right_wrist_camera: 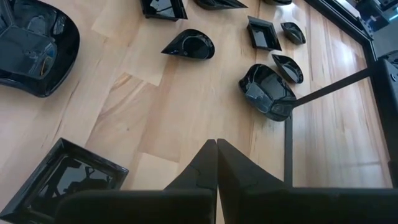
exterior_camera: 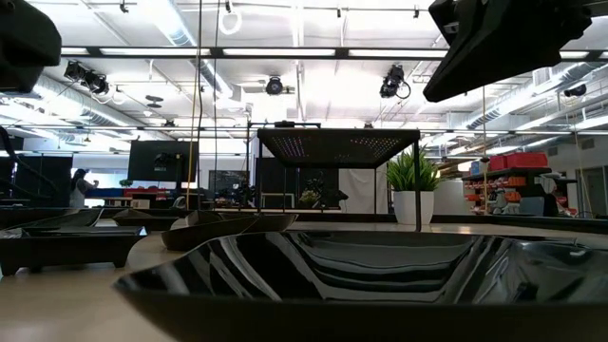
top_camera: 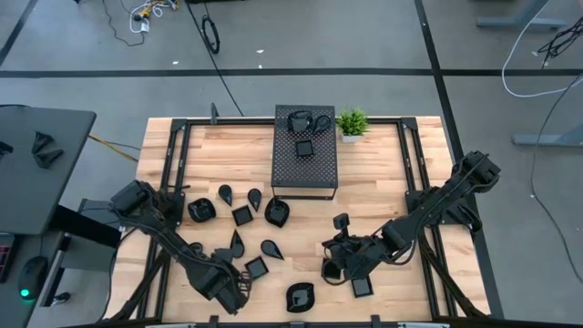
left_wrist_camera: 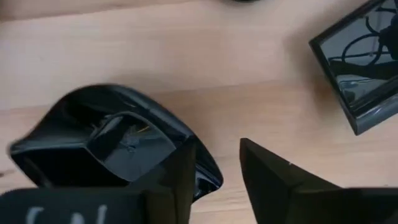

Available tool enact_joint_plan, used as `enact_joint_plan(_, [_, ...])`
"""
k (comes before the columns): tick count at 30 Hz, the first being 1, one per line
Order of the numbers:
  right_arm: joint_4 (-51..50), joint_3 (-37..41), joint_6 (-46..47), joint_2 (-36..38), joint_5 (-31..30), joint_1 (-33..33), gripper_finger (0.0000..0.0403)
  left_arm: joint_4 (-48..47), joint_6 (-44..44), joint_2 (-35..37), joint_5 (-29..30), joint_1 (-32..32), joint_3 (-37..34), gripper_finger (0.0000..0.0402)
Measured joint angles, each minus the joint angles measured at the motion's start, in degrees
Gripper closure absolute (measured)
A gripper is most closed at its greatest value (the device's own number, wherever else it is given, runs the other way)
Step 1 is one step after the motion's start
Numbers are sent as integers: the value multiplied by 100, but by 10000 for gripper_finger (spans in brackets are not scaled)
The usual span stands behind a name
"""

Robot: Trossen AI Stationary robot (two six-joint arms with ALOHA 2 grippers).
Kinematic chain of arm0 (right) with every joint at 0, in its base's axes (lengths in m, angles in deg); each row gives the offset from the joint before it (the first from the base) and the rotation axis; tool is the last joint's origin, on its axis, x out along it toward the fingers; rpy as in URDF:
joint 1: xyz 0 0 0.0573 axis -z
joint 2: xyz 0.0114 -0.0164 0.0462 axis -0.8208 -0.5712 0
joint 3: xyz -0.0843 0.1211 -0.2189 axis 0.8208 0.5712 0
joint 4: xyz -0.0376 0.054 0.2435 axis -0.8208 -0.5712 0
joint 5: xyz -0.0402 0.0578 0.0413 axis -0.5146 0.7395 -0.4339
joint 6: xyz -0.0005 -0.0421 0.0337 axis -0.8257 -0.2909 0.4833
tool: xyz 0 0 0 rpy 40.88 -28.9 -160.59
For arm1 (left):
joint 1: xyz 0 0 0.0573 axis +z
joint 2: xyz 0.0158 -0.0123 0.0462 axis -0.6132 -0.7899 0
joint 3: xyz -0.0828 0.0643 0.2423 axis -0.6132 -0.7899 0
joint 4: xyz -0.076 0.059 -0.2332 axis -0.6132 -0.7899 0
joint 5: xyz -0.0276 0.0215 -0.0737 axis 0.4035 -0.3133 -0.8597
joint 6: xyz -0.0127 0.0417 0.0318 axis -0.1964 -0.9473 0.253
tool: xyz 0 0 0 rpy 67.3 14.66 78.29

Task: Pick & Place Mini shaped plates
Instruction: Stack the black leaf-shaped plate on top of the black leaf-shaped plate on the shelf

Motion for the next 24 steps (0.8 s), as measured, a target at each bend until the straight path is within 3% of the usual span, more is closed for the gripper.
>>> enact_joint_plan(12, [-13, 0, 0, -2, 2, -1, 399, -100, 137, 2, -393, 8, 0, 346])
enact_joint_plan(24, [-18, 0, -2, -2, 2, -2, 399, -99, 251, 2, -968, 0, 0, 353])
